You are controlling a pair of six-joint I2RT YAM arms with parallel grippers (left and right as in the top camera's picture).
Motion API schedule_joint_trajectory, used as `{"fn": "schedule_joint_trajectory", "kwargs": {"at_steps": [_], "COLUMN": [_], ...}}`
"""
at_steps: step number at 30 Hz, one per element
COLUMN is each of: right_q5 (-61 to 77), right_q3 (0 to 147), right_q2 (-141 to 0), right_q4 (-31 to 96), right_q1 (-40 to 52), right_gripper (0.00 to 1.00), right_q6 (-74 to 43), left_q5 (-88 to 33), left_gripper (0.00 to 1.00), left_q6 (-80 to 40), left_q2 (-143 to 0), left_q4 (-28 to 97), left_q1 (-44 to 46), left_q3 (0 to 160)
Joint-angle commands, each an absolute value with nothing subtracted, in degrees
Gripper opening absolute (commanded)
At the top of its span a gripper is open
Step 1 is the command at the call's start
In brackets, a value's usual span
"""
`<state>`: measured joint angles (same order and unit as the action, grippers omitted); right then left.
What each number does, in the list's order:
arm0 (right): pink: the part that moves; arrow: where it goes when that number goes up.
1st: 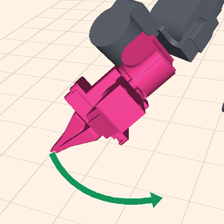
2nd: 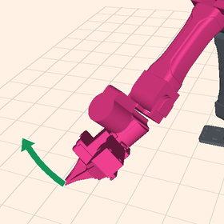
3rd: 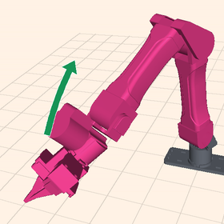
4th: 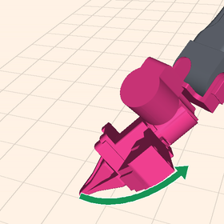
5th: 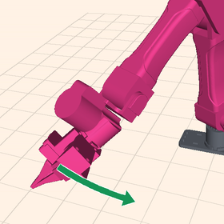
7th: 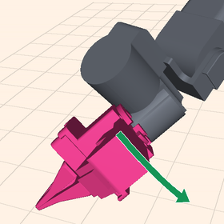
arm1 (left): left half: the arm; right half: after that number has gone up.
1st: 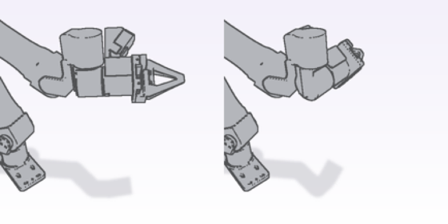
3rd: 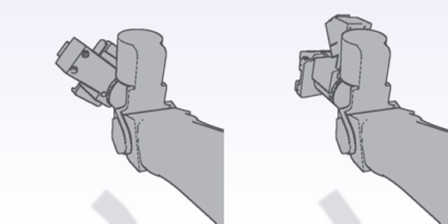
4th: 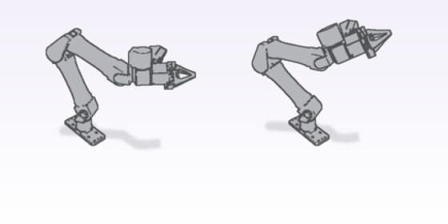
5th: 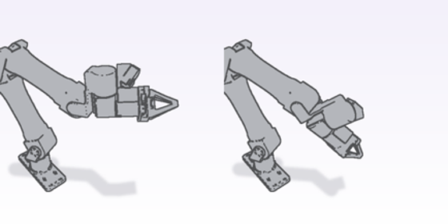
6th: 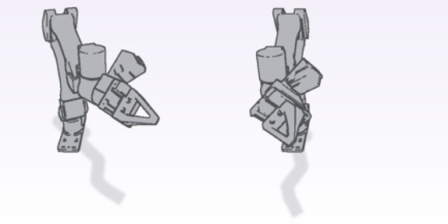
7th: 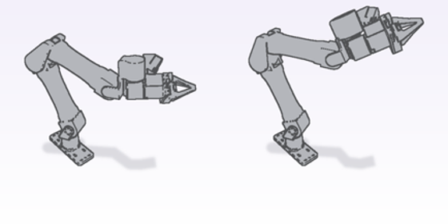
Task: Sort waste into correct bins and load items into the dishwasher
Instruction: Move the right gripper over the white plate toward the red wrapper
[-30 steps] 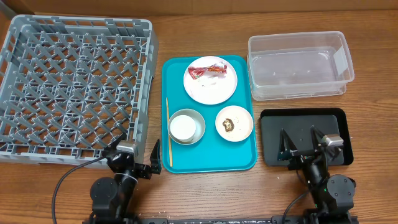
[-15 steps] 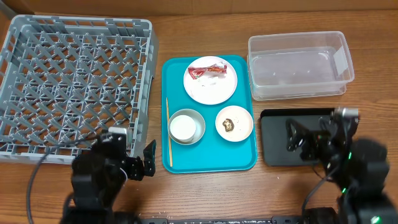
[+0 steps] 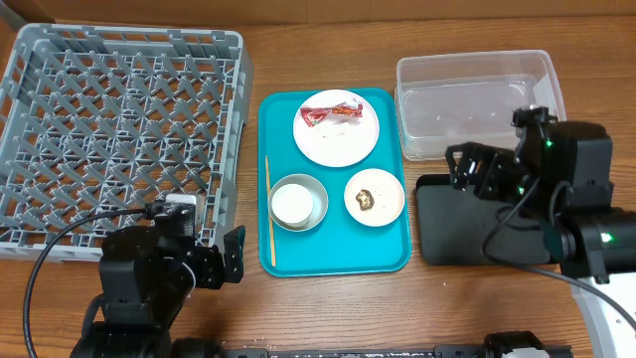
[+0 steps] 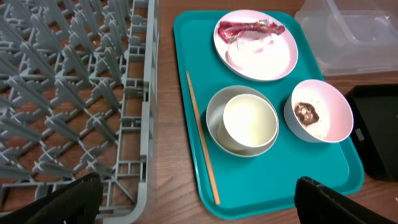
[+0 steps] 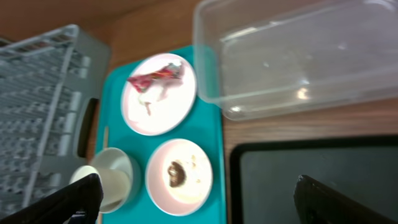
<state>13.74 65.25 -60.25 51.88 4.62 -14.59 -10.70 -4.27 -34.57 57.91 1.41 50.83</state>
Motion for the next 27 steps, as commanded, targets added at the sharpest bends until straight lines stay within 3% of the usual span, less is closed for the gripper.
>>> {"fn": "schedule_joint_trajectory", "kwargs": {"at_steps": [1, 7, 15, 27], "right_q5": [18.3, 17.7, 13.8, 5.3], "right_q3": [66.6, 71.9, 92.7, 99.8], "right_q2": [-61.1, -69.0, -88.8, -109.7], "right_q4": [50.4, 54.6, 62.9, 49.2], "right_q1": [5.6, 10.5, 20.6, 32.4], "right_gripper": [1.00, 1.00, 1.00, 0.98], "right_q6": [-14.9, -12.8, -9.5, -9.9], "left_q5": [-10.7, -4.0, 1.5, 2.5], "left_gripper": [1.00, 1.00, 1.00, 1.00], "left_q6": [-5.5, -7.5, -8.4, -17.0], "left_q2": [-34.8, -38.2, -50.5, -52.7], "left_q4": [58.5, 63.0, 71.8, 72.6], "left_q1": [1.5, 1.5, 1.5, -0.6], "left_q3": [51.9, 55.3, 61.6, 62.0]}}
